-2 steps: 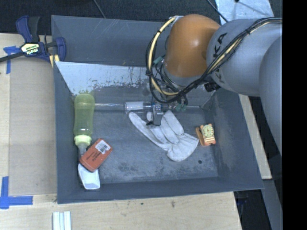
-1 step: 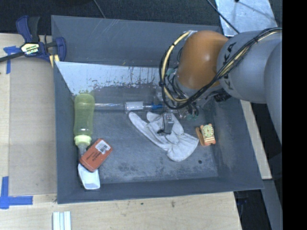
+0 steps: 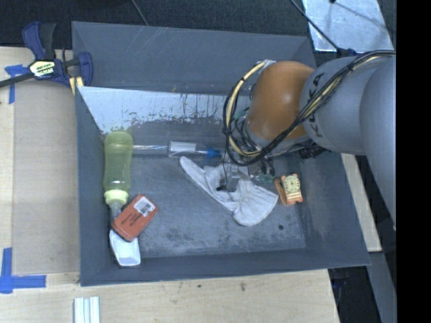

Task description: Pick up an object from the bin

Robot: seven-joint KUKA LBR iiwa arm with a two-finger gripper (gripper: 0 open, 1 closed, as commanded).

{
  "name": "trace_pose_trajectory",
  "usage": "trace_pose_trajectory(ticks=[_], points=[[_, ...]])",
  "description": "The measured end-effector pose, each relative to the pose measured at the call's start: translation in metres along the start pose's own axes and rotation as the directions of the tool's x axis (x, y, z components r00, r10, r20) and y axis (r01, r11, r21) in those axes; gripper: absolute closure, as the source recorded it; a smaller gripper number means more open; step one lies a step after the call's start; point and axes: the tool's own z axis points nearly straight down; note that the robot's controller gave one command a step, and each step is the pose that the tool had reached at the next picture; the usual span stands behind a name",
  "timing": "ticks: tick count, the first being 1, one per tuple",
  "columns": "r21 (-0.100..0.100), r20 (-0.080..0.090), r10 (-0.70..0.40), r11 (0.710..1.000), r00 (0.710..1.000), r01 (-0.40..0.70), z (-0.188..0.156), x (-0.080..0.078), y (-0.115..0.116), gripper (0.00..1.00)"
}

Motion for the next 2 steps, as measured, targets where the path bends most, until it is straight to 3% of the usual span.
trace_pose_trajectory(ticks=[1, 2], points=[[0.0, 0.0, 0.0, 1.0, 1.0, 0.0, 0.0, 0.0, 0.0, 1.0], [0.002, 0.0, -0.026, 1.0, 1.0, 0.026, -0.133, 0.018, 0.007, 1.0]])
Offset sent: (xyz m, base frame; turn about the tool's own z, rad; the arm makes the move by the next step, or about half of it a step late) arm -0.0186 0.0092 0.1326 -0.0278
